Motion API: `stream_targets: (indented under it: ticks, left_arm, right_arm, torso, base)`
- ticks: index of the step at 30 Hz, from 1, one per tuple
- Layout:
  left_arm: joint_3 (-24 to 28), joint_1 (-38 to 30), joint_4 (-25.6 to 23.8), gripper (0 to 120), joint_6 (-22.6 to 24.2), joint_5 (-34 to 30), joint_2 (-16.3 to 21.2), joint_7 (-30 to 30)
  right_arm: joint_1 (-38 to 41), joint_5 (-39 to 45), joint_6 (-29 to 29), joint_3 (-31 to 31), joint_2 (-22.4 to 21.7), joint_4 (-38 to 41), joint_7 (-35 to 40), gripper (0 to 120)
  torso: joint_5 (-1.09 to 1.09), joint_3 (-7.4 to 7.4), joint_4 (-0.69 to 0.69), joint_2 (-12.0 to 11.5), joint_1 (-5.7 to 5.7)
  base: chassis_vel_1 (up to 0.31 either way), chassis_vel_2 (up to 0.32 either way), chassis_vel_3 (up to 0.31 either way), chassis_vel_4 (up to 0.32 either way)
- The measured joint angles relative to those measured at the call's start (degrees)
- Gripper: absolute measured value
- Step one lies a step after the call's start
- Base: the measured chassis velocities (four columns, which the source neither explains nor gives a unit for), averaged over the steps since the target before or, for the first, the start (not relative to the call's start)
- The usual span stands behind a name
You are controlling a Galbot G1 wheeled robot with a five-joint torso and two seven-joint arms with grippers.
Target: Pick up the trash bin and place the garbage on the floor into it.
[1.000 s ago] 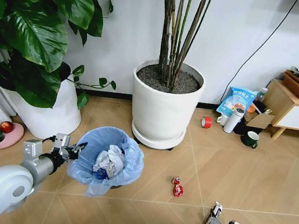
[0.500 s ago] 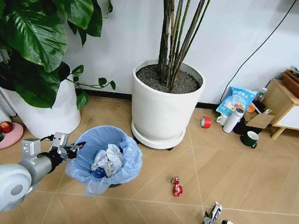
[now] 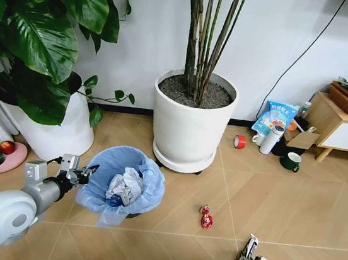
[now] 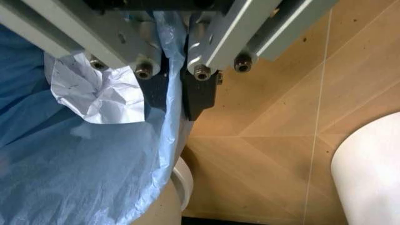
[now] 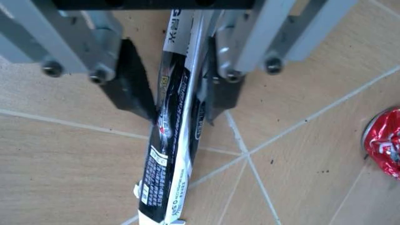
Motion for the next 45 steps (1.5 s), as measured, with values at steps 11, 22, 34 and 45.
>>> stream_targets:
  ticks: [11,22,34,45]
  left_arm:
    - [0.01,0.25,-0.16,0,0.01,0.08,-0.20,0.00]
    - [0.74,0.23,-0.23,0,-0.06,0.19,0.65,0.25]
    - [3.11,-0.90,0.52,0,-1.98,-1.29,2.99,0.91]
    - [5.80,-3.14,2.00,0,-2.67,-1.98,4.42,1.84]
  right_arm:
    - [-0.54,0.17,-0.51,0.23,-0.58,0.05,0.44,0]
    - [-4.04,-3.95,8.82,5.40,-5.48,7.08,-9.38,0]
    - [13.98,5.48,27.47,-3.39,-14.53,7.74,-49.71,0]
    - [36.04,12.73,22.55,-22.62,-13.09,5.02,-62.22,0]
  torso:
    - [0.00,0.00,0.01,0.00,0.00]
    - [0.00,0.00,-0.01,0.00,0.00]
    - [0.01,0.01,0.00,0.00,0.00]
    - [0.00,0.02,0.02,0.00,0.01]
  base:
    - [0.000,0.000,0.000,0.000]
    - [0.000,0.000,0.000,0.000]
    - [0.000,0.000,0.000,0.000]
    - [0.000,0.000,0.000,0.000]
